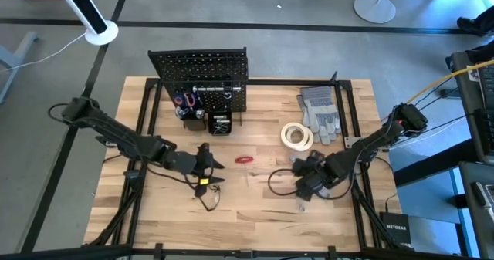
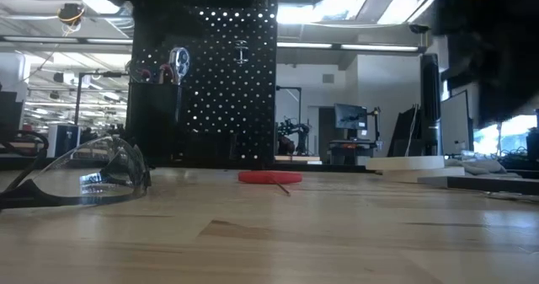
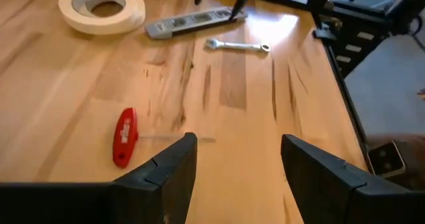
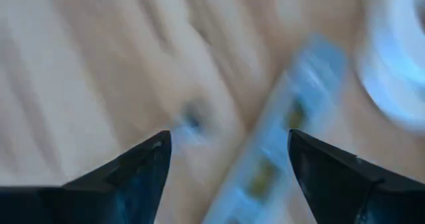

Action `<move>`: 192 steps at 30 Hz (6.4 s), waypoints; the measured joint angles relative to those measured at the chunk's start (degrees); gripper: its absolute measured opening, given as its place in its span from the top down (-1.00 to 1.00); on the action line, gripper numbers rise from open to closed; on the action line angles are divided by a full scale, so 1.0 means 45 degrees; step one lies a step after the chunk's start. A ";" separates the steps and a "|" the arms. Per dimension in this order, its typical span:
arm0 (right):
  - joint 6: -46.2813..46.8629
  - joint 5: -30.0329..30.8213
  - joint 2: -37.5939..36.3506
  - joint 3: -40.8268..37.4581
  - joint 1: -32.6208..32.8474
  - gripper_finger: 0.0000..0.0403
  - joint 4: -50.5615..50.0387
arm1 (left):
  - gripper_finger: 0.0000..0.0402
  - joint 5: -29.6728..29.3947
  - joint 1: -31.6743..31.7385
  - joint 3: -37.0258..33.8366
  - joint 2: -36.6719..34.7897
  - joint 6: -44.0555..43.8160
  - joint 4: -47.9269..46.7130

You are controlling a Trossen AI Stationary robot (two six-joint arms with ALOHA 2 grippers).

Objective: Hang tools onto peg board
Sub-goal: Put the spirit level on the peg board

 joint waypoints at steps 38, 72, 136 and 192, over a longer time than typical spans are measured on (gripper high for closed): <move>0.4323 -0.1839 0.0272 -0.3886 0.1683 0.04 0.2244 | -0.02 -0.0429 0.0321 0.0002 0.0374 0.0013 0.0818; -0.5373 0.5431 0.0933 -0.0559 0.1558 0.10 0.2989 | -0.02 0.1156 0.2322 -0.0087 0.4351 -0.5716 0.7519; -0.6487 0.4924 0.1428 -0.0534 -0.0362 -0.04 0.5838 | 0.73 0.1078 0.2548 -0.0073 0.5214 -0.4338 0.8557; -1.0048 0.1382 -0.0136 -0.5938 -0.0837 0.47 2.4386 | 0.79 -0.0942 0.0277 -0.0078 0.1239 0.3083 0.7608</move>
